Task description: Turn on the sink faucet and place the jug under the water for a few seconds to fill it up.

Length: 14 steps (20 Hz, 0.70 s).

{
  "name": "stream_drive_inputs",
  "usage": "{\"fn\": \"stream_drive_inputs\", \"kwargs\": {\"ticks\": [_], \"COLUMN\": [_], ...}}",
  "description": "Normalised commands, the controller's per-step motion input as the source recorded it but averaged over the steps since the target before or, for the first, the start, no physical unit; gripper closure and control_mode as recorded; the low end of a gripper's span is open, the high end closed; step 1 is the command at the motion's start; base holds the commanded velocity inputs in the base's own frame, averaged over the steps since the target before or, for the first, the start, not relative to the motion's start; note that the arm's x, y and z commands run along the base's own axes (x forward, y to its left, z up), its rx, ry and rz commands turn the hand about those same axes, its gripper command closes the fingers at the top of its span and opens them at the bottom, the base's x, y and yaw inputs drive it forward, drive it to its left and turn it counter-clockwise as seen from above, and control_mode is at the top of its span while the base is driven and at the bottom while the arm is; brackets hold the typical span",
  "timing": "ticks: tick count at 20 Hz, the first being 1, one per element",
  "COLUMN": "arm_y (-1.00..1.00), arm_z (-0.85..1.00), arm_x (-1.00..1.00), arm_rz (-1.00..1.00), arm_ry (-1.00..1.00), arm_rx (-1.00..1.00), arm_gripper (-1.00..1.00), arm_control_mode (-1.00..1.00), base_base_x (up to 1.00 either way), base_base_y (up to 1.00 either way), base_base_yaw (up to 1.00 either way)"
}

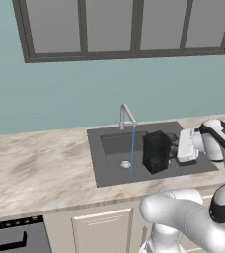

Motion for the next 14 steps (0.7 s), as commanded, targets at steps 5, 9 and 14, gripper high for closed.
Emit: {"fn": "stream_drive_inputs", "kwargs": {"ticks": [5,9,14], "arm_y": [-0.19,-0.01,0.0], "arm_z": [-0.01,-0.04,-0.09], "arm_x": [0.06,0.22,0.34], "arm_rz": [0.0,0.0,0.0], "arm_ry": [0.0,0.04,0.08], "arm_rx": [0.04,0.0,0.0], "arm_gripper": [1.0,1.0,1.0], "arm_control_mode": [-1.0,-1.0,-1.0], "base_base_x": [0.0,0.0,0.0], "base_base_y": [0.0,0.0,0.0], "base_base_yaw": [0.0,0.0,0.0]}}
